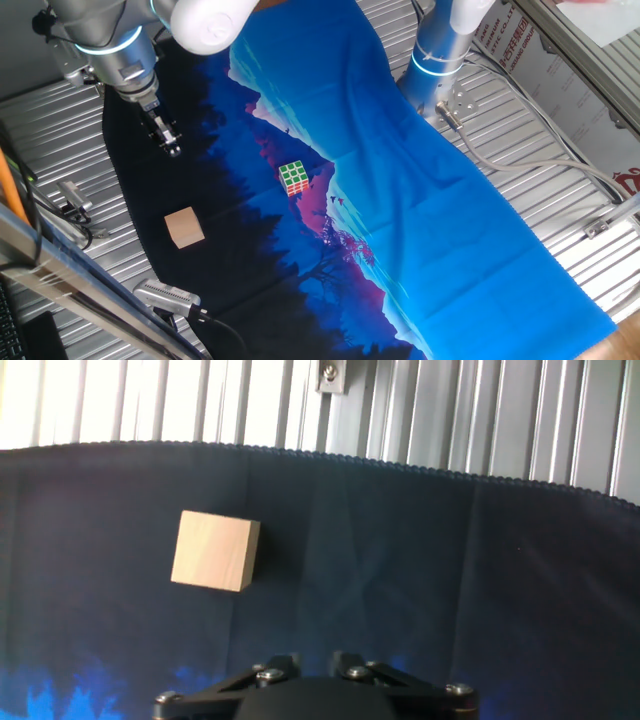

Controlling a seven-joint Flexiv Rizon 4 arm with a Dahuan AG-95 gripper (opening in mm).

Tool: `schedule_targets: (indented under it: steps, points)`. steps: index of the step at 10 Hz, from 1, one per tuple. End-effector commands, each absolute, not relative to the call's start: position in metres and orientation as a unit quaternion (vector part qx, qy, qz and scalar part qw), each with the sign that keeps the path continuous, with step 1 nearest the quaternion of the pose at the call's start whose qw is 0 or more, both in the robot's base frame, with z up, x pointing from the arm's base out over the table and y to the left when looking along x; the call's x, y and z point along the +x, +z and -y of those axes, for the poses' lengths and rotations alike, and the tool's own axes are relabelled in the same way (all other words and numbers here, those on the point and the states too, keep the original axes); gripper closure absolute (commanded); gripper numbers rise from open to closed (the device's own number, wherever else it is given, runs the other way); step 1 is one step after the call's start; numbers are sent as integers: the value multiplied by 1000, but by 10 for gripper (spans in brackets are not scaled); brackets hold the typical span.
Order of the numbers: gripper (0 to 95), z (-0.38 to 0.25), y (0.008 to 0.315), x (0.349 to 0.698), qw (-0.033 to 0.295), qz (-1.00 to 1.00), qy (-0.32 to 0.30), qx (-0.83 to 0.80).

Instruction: Pick up one small block

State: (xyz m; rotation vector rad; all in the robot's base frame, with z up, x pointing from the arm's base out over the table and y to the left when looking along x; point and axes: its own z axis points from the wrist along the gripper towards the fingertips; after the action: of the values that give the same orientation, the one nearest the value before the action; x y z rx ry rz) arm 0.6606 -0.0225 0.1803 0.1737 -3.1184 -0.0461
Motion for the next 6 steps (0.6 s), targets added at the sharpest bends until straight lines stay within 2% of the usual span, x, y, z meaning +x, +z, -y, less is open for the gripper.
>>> schedule_targets:
  steps: [1,4,5,6]
  points:
    - [760,21,178,667,5,999,-15,52]
    - [760,17,174,676,1,999,-13,48]
    - [950,16,173,677,1,999,-13,47]
    - [950,15,172,680,0,999,-14,45]
